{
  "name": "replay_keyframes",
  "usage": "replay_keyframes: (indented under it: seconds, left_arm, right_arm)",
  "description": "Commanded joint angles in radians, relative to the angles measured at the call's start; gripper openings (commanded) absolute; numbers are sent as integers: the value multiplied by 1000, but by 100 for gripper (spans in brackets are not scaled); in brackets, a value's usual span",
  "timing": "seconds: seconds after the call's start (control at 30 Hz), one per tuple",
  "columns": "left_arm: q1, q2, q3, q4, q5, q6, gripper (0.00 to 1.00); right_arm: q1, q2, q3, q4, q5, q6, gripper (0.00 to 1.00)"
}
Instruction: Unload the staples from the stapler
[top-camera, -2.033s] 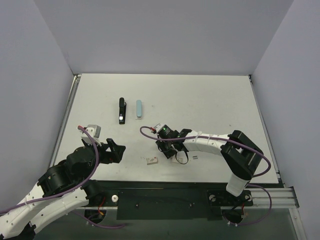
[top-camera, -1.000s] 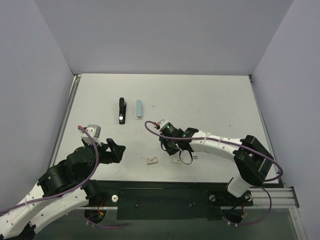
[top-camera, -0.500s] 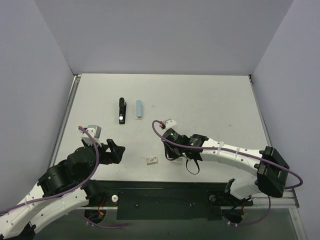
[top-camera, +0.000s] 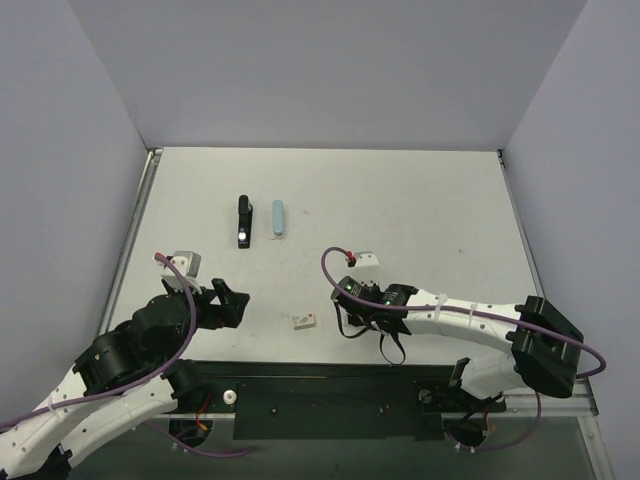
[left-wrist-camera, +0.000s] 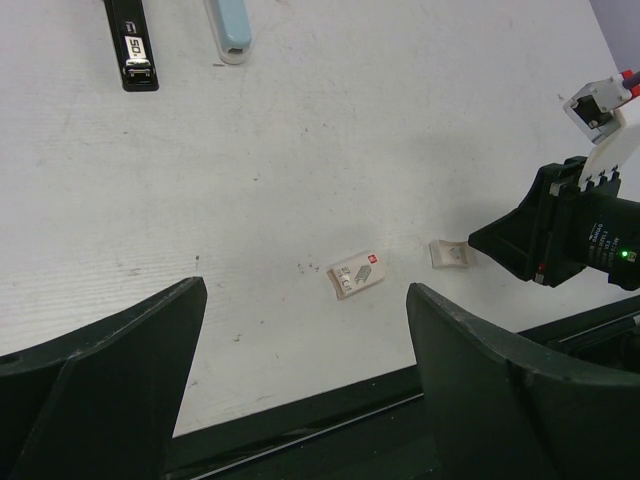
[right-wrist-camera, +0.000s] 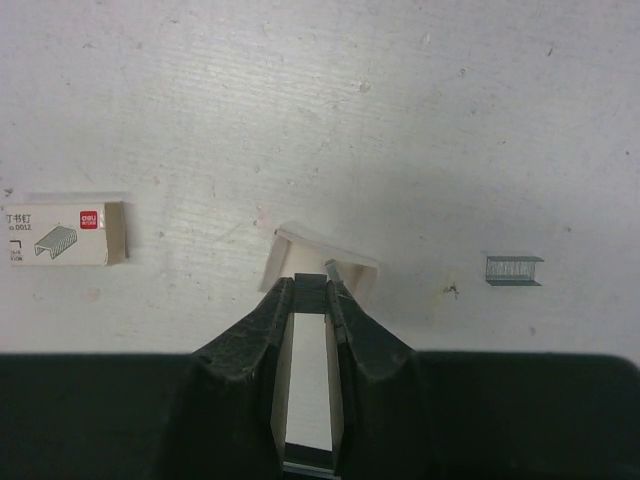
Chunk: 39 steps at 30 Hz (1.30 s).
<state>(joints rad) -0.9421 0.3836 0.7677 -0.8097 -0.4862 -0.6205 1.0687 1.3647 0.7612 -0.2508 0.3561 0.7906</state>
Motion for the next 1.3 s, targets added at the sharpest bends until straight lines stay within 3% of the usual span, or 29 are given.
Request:
replay_keyframes:
  seconds: [0.0,1.27]
  left_arm:
    - [-3,-9,27,6,-2,1,92]
    - [-3,-20,25,3,0,1,92]
  right_arm:
    - [13,-24,-16,18,72,107,8]
    - [23,77,-57,77,75,208,10]
